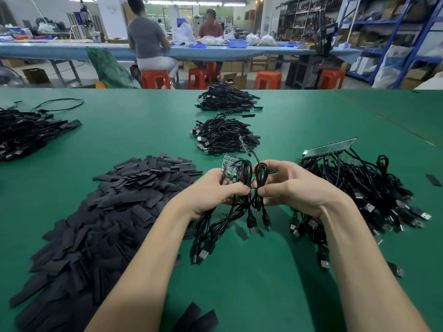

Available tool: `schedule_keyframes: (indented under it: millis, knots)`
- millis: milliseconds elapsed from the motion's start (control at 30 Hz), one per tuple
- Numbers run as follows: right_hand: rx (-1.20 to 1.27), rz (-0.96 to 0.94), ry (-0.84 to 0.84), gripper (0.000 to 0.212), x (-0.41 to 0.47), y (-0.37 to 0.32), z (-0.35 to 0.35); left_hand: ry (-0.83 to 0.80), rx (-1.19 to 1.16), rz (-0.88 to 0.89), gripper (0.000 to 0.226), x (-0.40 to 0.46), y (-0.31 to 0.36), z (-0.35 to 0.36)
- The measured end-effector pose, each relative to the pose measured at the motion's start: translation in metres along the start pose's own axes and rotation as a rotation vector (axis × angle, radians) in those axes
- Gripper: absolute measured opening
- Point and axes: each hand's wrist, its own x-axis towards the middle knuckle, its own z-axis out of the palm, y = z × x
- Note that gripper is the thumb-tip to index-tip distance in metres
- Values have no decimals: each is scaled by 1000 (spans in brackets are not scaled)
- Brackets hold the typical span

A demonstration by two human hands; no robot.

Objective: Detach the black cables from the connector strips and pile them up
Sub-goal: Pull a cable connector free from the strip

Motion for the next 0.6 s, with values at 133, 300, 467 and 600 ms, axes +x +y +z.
schedule_keyframes:
  millis: [133,300,467,600]
  knots:
    - [20,-98,-8,41,-1,2,2,-38,-112,-2,10,-4,2,-1]
    - [188,-110,-146,47,-2,3,4,-84,-307,-84,19,-6,-1,-1]
    - [19,-85,27,47,5,7,5,-51,-196,-81,39,-4,-3,0]
    - [41,-75,73,40,6,10,1,17,-143,-59,32,-1,-4,-7]
